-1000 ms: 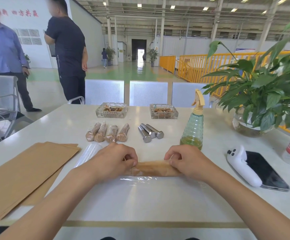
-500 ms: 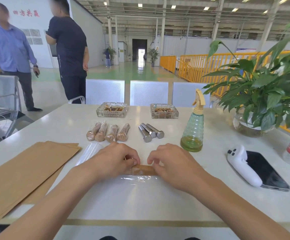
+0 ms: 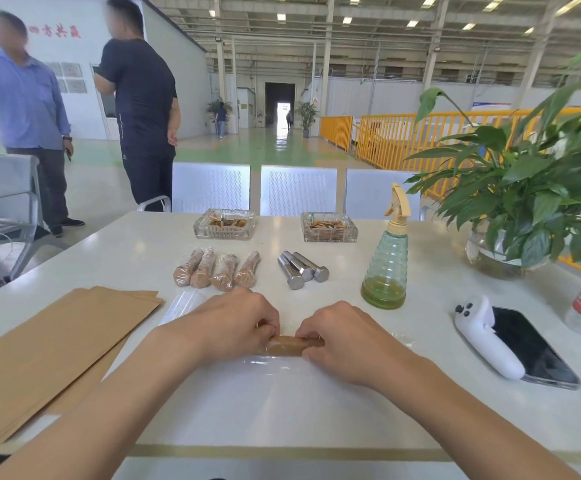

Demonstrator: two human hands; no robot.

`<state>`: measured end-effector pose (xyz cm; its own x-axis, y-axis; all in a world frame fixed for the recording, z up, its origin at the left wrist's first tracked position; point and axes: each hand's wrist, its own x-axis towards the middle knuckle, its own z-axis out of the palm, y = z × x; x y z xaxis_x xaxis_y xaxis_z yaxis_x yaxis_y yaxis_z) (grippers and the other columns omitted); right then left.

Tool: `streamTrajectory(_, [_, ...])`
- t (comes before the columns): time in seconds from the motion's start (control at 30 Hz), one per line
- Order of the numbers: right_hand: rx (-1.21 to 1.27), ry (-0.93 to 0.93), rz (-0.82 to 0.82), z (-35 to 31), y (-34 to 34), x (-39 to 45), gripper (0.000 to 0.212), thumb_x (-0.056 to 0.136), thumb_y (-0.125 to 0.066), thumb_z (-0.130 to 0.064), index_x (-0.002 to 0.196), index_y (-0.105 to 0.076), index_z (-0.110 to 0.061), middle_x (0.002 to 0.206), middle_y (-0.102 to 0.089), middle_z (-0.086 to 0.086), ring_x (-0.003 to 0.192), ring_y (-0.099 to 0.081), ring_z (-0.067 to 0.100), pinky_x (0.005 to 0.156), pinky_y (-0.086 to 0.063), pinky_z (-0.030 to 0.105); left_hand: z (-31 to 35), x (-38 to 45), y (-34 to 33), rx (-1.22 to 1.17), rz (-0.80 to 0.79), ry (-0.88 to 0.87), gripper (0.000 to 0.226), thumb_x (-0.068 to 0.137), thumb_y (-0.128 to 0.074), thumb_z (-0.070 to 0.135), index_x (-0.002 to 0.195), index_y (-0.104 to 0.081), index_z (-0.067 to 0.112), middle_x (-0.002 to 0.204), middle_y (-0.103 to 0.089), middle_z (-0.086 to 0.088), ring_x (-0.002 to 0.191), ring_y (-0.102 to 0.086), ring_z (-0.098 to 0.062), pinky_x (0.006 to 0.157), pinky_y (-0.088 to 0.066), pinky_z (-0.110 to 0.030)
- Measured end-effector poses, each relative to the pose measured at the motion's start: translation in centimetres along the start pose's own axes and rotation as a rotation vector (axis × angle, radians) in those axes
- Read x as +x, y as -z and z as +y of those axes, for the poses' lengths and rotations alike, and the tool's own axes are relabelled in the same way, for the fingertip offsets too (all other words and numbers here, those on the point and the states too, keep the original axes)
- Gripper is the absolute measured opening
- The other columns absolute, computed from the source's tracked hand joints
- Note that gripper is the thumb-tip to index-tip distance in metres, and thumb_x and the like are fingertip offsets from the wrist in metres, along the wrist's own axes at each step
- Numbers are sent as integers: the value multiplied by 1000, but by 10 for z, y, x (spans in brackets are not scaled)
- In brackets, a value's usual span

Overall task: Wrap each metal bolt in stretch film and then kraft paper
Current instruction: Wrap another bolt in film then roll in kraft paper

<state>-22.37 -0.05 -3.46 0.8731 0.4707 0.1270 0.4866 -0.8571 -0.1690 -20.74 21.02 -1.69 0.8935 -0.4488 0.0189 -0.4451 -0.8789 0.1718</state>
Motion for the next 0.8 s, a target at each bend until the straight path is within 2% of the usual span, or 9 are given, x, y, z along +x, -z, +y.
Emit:
streamTrajectory(0.07, [-1, -5, -14, -1, 0, 1, 19, 89, -62, -27, 104, -73, -27, 91, -64, 0, 89, -59, 28, 73, -50, 36, 2, 2, 3, 11, -34, 1, 21, 91, -55, 26, 92, -75, 29, 81, -70, 9, 80, -63, -15, 74, -55, -32])
streamTrajectory(0.2, [-21, 10, -9, -1, -2, 4, 19, 91, -61, -26, 106, -71, -25, 93, -62, 0, 91, -59, 29, 70, -45, 35, 6, 1, 10, 39, -128, 9, 34, 77, -48, 43, 94, -74, 30, 83, -69, 7, 83, -65, -19, 76, -58, -37])
streamTrajectory(0.27, [-21, 4, -14, -1, -2, 5, 21, 91, -61, -26, 109, -71, -26, 97, -64, 1, 93, -60, 29, 73, -48, 35, 7, -1, 11, 74, -175, 5, 37, 73, -50, 47, 97, -72, 31, 85, -68, 8, 84, -65, -18, 77, -58, -37])
streamTrajectory(0.4, [-1, -19, -72, 2, 1, 6, 28, 88, -59, -26, 113, -71, -29, 104, -64, -1, 97, -60, 26, 79, -53, 37, 7, -4, 12, 121, -185, 7, 25, 81, -59, 32, 104, -70, 33, 92, -66, 10, 89, -65, -18, 81, -57, -39])
streamTrajectory(0.57, [-32, -57, -128, 8, 7, 5, 27, 85, -56, -16, 104, -71, -27, 101, -62, -2, 97, -61, 25, 82, -56, 42, 7, -3, 10, 145, -181, 18, 23, 86, -56, 27, 104, -70, 32, 94, -67, 8, 90, -67, -21, 80, -59, -39])
streamTrajectory(0.67, [-77, -38, -115, 5, 6, 6, 23, 86, -54, -15, 101, -69, -24, 101, -61, 2, 96, -61, 29, 79, -54, 40, 9, -3, 9, 167, -173, 23, 24, 87, -51, 23, 101, -69, 31, 91, -66, 6, 88, -65, -23, 80, -58, -39])
streamTrajectory(0.8, [-187, 37, -75, 4, 3, 3, 17, 90, -51, -17, 98, -65, -19, 100, -60, 6, 91, -58, 34, 71, -46, 39, 11, -4, 7, 205, -168, 25, 25, 90, -48, 23, 104, -68, 31, 98, -65, 4, 91, -64, -27, 79, -56, -37])
